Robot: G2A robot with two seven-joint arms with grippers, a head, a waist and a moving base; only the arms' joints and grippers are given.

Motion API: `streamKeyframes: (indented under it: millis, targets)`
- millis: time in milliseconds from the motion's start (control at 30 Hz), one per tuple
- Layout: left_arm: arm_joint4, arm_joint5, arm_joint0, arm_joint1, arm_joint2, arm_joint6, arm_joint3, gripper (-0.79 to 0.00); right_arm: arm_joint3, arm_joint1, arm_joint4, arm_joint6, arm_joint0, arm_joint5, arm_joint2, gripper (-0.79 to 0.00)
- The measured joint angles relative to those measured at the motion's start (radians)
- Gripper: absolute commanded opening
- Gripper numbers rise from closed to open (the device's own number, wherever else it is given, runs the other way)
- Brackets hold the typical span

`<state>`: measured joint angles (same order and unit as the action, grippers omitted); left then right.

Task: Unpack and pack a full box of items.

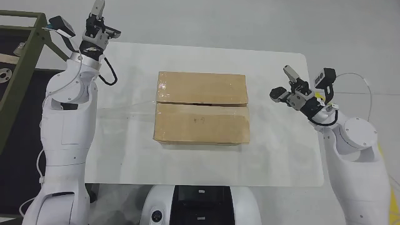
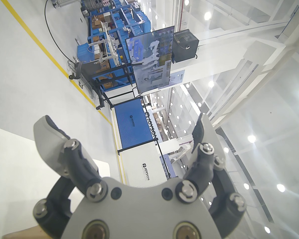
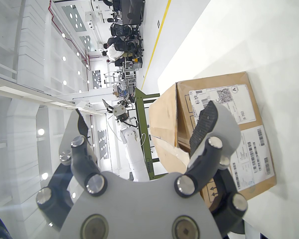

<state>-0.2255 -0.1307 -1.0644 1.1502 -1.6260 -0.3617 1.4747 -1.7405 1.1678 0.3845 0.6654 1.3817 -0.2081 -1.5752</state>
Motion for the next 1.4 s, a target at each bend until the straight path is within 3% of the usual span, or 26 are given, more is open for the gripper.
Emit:
streamKeyframes:
  millis: [167, 500, 833, 1400]
  targets:
    - [0.000, 0.000, 0.000, 0.000, 0.000, 0.000, 0.000, 0.000, -0.018, -0.003, -0.010, 0.005, 0.010, 0.024, -0.001, 0.000]
    - [0.000, 0.000, 0.000, 0.000, 0.000, 0.000, 0.000, 0.000, -0.070, -0.019, -0.014, 0.158, 0.070, 0.107, -0.035, 0.000]
    - [0.000, 0.000, 0.000, 0.000, 0.000, 0.000, 0.000, 0.000, -0.078, -0.035, -0.085, 0.346, 0.090, 0.208, 0.007, 0.000]
    - [0.000, 0.000, 0.000, 0.000, 0.000, 0.000, 0.000, 0.000, -0.011, -0.038, -0.103, 0.321, 0.055, 0.280, 0.105, 0.000]
